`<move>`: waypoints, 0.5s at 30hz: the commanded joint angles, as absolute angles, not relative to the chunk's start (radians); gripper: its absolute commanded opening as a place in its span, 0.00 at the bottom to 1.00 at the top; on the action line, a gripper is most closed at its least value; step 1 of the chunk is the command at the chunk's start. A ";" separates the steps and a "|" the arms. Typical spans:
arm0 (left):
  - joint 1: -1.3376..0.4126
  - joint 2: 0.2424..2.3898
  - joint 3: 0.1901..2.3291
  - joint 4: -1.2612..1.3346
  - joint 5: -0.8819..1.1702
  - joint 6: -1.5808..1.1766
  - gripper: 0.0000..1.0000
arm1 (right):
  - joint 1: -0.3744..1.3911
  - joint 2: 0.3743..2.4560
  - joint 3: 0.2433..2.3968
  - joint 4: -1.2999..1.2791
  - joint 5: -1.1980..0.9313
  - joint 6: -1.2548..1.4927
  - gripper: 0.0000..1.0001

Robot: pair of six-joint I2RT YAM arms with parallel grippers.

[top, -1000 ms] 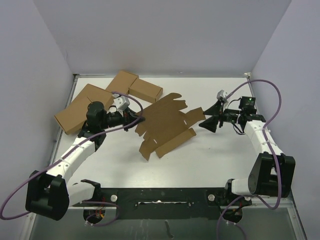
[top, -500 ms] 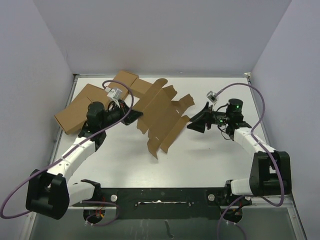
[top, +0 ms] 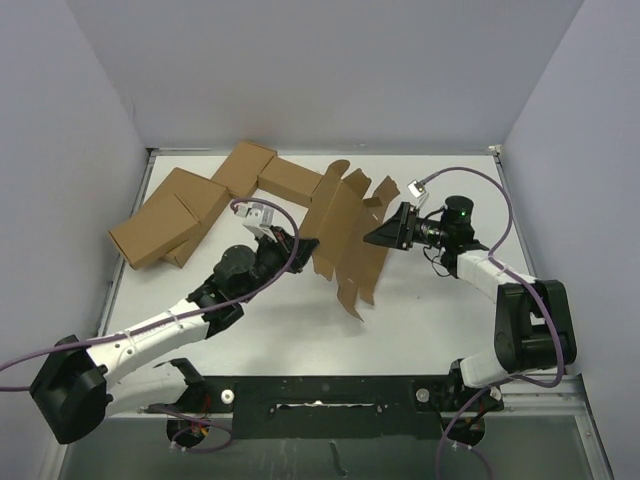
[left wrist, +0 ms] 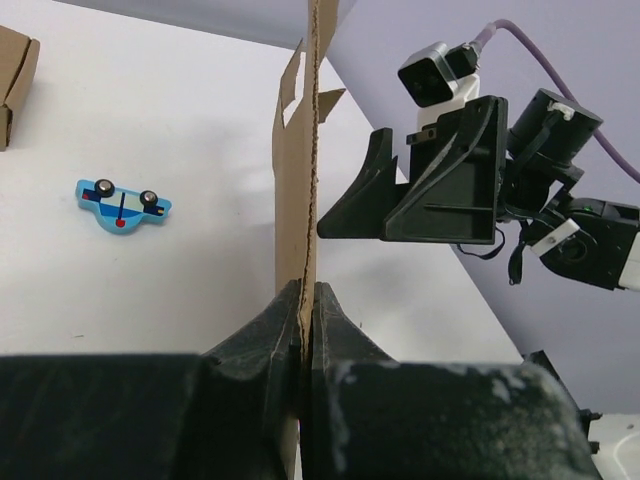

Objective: Fold the paper box

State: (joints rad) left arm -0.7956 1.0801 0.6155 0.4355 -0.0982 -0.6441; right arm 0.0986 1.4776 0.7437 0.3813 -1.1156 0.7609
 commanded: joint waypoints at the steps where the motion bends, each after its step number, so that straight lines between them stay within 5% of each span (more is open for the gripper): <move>1: -0.846 1.121 0.593 0.646 -0.292 -0.701 0.00 | 0.111 1.450 0.726 0.521 -1.098 0.897 0.78; 15: -0.919 1.264 0.598 0.874 -0.289 -0.770 0.00 | 0.141 1.464 0.737 0.479 -1.069 0.862 0.77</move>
